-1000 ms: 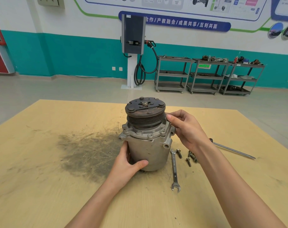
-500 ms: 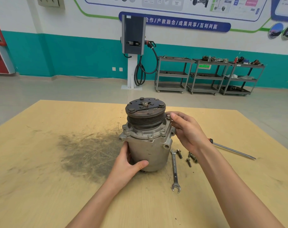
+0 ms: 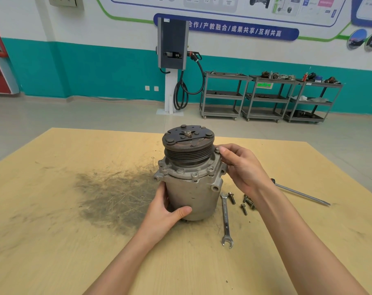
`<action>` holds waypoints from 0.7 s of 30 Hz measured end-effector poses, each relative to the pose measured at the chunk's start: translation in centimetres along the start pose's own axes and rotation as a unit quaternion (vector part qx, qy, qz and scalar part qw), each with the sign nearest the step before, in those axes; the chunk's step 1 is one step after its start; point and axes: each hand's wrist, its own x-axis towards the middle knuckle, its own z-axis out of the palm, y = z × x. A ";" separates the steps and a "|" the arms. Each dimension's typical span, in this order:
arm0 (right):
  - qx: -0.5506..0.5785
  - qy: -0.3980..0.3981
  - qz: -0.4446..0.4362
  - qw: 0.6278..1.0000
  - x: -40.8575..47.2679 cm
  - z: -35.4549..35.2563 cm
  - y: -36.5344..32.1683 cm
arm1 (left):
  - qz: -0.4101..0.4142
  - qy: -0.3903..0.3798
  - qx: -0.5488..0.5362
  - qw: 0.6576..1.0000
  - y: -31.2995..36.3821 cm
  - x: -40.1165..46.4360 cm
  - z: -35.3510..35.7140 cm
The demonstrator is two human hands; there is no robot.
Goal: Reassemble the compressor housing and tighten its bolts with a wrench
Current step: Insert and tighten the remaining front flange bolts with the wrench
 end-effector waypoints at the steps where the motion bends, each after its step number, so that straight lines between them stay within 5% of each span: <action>1: 0.000 0.009 0.000 1.000 0.1 0.1 -0.1 | 0.000 0.000 0.001 1.000 0.0 0.0 0.0; 21: -0.002 -0.020 -0.001 1.000 0.0 -0.1 0.0 | 0.004 0.001 -0.003 1.000 -0.1 0.1 0.0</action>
